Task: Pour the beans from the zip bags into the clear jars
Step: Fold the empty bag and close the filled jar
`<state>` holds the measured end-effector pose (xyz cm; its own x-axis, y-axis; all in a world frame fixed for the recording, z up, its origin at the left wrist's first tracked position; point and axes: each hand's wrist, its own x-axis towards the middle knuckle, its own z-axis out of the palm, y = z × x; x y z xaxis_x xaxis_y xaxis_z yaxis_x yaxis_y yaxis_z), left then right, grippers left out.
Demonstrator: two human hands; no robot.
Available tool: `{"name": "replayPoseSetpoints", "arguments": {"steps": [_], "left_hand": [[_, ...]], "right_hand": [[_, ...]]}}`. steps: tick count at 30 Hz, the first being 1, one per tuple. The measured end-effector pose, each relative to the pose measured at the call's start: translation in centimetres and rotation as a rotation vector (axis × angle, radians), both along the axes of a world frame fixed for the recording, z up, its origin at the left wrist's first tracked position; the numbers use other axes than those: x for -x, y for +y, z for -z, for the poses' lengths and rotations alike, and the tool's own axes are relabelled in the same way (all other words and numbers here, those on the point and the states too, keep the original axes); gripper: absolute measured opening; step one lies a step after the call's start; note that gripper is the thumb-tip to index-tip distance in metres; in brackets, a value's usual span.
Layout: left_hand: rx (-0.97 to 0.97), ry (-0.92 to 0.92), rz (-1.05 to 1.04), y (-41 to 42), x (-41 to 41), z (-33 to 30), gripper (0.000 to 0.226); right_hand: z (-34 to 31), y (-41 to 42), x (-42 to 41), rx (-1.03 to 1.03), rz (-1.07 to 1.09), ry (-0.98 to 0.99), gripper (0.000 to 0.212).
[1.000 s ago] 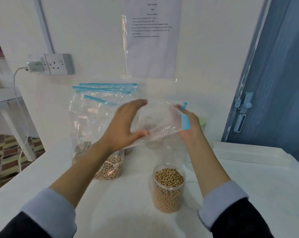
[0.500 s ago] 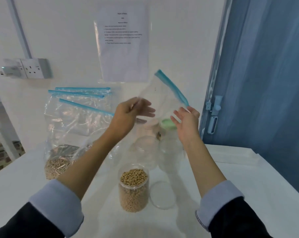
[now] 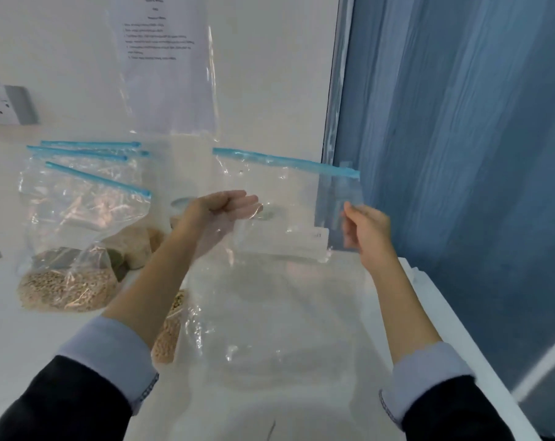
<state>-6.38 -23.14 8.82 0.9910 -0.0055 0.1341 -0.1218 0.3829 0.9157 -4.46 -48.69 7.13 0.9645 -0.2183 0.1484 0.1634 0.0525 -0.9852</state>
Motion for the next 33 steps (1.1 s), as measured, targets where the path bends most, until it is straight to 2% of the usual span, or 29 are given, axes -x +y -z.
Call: {"name": "replayPoseSetpoints", "arguments": {"steps": [5, 7, 9, 11, 12, 13, 15, 16, 18, 19, 21, 23, 26, 29, 31, 33], "left_hand": [[-0.196, 0.12, -0.039, -3.8, 0.6, 6.3, 0.014], [-0.316, 0.234, -0.13, -5.4, 0.6, 9.4, 0.02], [-0.589, 0.307, -0.237, -7.1, 0.4, 12.5, 0.046], [-1.078, 0.28, -0.283, -8.9, 0.4, 15.3, 0.072], [-1.297, 0.253, -0.298, -9.9, 0.7, 16.4, 0.078], [-1.448, 0.231, -0.304, -10.9, 1.1, 17.1, 0.078], [-1.596, 0.172, -0.252, -12.7, 1.4, 18.6, 0.067], [-1.65, 0.148, -0.2, -13.4, 1.4, 19.4, 0.061], [-1.737, 0.12, -0.094, -14.3, 1.3, 21.1, 0.056], [-1.756, 0.118, -0.056, -14.6, 1.1, 21.7, 0.055], [-1.756, 0.12, -0.034, -14.7, 0.7, 22.6, 0.054], [-1.761, 0.121, -0.034, -14.8, 0.1, 22.9, 0.054], [-1.792, 0.139, -0.012, -14.5, -0.6, 23.0, 0.055], [-1.815, 0.13, -0.01, -14.5, -1.4, 22.8, 0.056], [-1.839, 0.114, -0.015, -14.5, -2.2, 22.5, 0.055], [-1.87, 0.123, -0.004, -14.4, -3.0, 22.2, 0.055]], "right_hand": [[4.6, -5.1, 0.9, 0.374, 0.048, 0.135, 0.03], [7.6, -6.8, 1.3, 0.48, 0.081, 0.265, 0.028], [11.0, -8.2, 1.7, 0.585, 0.12, 0.394, 0.03], [14.0, -9.4, 2.4, 0.68, 0.143, 0.499, 0.032], [15.2, -9.8, 2.7, 0.733, 0.155, 0.553, 0.03], [16.1, -10.1, 3.0, 0.781, 0.174, 0.601, 0.027], [17.3, -10.0, 3.3, 0.868, 0.265, 0.643, 0.026], [17.4, -9.7, 3.3, 0.925, 0.336, 0.62, 0.033], [17.4, -8.9, 2.9, 1.092, 0.415, 0.451, 0.039], [17.5, -8.4, 2.5, 1.162, 0.372, 0.352, 0.041], [18.3, -7.5, 1.7, 1.266, 0.15, 0.237, 0.048], [19.7, -6.8, 1.2, 1.347, -0.055, 0.25, 0.053], [21.2, -6.8, 0.3, 1.434, -0.168, 0.343, 0.058], [20.7, -7.2, -1.3, 1.468, -0.09, 0.313, 0.052], [19.7, -7.0, -2.9, 1.45, 0.078, 0.159, 0.035], [18.6, -6.3, -4.8, 1.373, 0.151, 0.003, 0.025]]}}
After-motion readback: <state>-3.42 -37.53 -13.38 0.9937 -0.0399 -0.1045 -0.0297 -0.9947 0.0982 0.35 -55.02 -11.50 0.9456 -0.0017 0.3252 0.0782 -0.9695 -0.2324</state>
